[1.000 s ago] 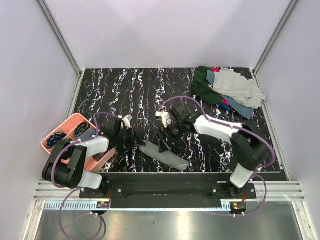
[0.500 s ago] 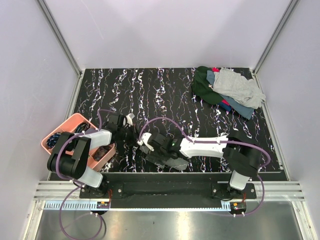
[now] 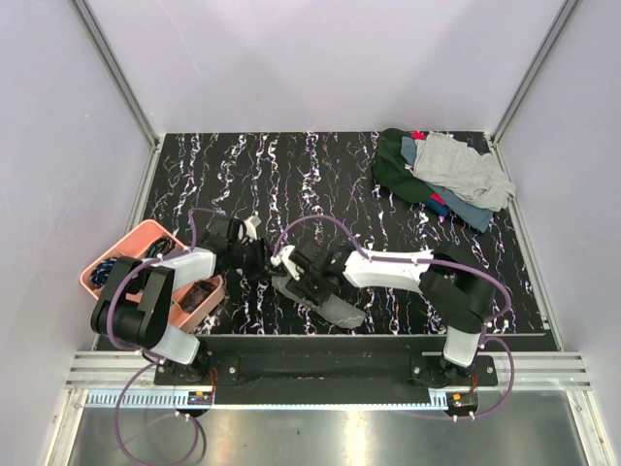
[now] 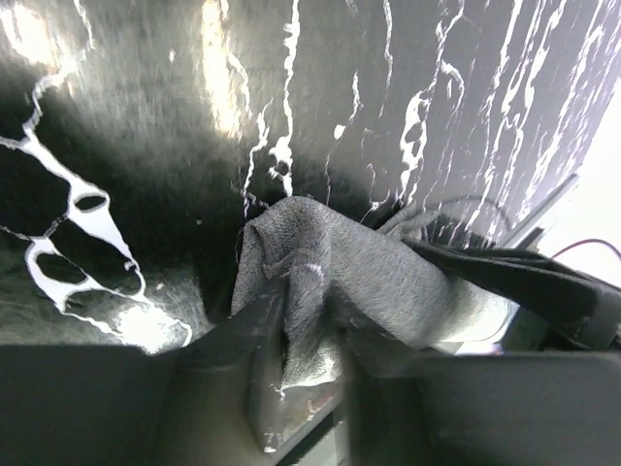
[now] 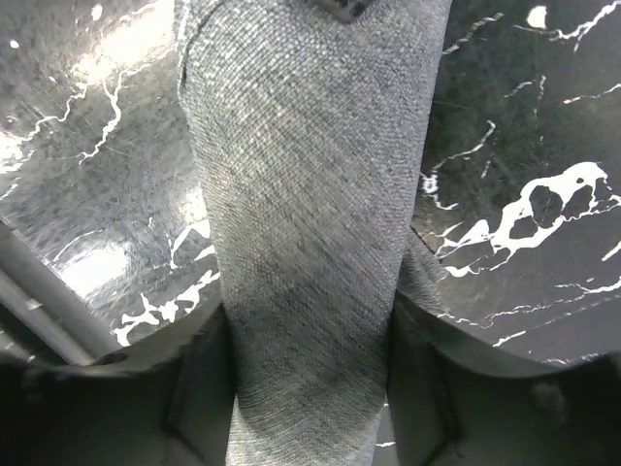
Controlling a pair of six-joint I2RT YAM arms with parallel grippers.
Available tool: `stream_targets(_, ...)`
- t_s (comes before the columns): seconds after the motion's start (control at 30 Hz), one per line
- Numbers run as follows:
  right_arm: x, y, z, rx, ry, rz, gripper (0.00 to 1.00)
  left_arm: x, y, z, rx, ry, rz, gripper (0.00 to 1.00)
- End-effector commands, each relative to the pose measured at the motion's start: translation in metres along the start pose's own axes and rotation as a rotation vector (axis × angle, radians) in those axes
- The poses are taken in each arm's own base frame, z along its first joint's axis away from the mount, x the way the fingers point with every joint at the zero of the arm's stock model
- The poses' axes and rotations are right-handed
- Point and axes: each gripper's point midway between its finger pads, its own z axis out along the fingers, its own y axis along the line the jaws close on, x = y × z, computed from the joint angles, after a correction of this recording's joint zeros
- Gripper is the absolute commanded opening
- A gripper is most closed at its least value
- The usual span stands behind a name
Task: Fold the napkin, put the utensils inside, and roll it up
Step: Roll the napkin with the utensil
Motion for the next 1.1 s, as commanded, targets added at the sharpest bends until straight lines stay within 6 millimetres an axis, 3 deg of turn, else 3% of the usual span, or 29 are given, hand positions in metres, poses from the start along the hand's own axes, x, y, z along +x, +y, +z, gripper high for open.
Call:
stream_targets(0.0,0.027,0.018,0.005,-0.216,0.123,0.136,0.54,-0.035,-0.028,-0.019,0.044,-0.122,0.078,0.47)
stream_targets(0.07,0.026,0.022,0.004,-0.298,0.124,0.174,0.46,-0.042,-0.033,-0.024,0.043,-0.154,0.097,0.55)
stream_targets(0.23,0.026,0.033,0.002,-0.484,0.135,0.293,0.37,-0.046,-0.039,-0.032,0.058,-0.2,0.146,0.59)
stream_targets(0.4,0.023,0.028,0.004,-0.596,0.122,0.363,0.35,-0.038,-0.039,-0.027,0.098,-0.177,0.151,0.59)
stream_targets(0.6,0.018,0.019,0.005,-0.611,0.101,0.387,0.35,-0.032,-0.028,-0.021,0.091,-0.177,0.142,0.58)
stream_targets(0.8,0.018,0.017,0.006,-0.595,0.103,0.39,0.36,-0.025,-0.033,-0.013,0.13,-0.159,0.147,0.54)
stream_targets(0.93,0.015,0.013,0.006,-0.573,0.094,0.39,0.38,-0.01,-0.034,-0.003,0.135,-0.106,0.151,0.39)
stream_targets(1.03,0.007,0.007,0.002,-0.538,0.068,0.381,0.44,-0.001,-0.028,0.004,0.121,-0.068,0.135,0.17)
stream_targets(1.07,0.003,0.004,-0.001,-0.523,0.052,0.377,0.53,0.001,-0.024,0.006,0.114,-0.061,0.126,0.04)
